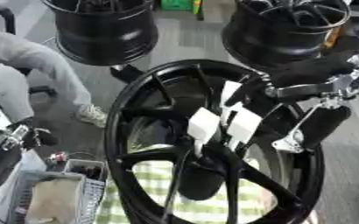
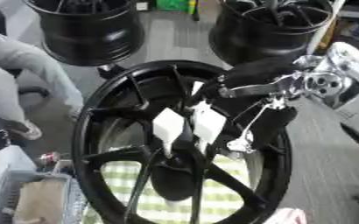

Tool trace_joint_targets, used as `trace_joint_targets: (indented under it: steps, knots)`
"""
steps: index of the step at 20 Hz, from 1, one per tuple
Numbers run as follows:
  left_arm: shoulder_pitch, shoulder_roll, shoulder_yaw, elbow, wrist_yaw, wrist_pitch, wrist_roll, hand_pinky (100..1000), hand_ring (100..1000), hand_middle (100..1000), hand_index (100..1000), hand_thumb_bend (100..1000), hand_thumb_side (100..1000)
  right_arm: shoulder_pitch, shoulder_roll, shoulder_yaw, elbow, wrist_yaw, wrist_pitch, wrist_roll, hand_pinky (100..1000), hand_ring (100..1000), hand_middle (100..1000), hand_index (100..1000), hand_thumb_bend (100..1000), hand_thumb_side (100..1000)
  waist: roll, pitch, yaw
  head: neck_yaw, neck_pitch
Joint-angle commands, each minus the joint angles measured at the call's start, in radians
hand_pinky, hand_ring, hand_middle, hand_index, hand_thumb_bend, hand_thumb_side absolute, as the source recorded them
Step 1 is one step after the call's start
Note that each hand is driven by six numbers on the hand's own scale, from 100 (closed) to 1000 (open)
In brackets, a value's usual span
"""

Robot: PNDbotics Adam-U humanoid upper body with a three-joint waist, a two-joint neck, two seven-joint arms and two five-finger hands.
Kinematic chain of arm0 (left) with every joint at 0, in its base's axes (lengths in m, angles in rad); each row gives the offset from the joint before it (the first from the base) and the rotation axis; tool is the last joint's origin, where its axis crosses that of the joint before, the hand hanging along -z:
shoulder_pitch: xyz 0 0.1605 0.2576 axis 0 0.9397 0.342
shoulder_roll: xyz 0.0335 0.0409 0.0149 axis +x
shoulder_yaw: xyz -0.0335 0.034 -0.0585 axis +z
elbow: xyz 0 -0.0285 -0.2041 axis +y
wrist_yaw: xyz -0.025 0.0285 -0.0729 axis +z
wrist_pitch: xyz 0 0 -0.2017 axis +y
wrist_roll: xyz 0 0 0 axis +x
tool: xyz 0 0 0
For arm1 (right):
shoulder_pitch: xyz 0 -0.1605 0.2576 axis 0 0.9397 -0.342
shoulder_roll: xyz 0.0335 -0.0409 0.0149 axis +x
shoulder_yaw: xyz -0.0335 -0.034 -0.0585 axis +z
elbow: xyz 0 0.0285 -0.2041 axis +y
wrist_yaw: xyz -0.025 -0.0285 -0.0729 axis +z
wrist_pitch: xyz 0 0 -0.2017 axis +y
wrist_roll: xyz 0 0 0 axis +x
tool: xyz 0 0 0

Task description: Pull the pin out of the wheel hub.

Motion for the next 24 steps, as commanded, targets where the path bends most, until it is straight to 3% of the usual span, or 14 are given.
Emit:
trace_joint_targets:
  steps: [1,24]
  knots:
    - [-0.011,0.018,0.0,-0.011,-0.002,-0.007,-0.001,707,614,641,704,100,831,-0.009,-0.013,-0.013,-0.012,0.031,0.009,0.012,874,900,922,1000,230,407,0.007,-0.008,-0.001,-0.004,-0.003]
    - [-0.012,0.018,-0.001,-0.012,-0.004,-0.005,-0.005,708,615,641,704,100,835,-0.002,0.005,-0.004,-0.012,0.121,0.05,0.036,831,809,897,990,267,406,0.002,-0.005,0.007,-0.014,-0.003]
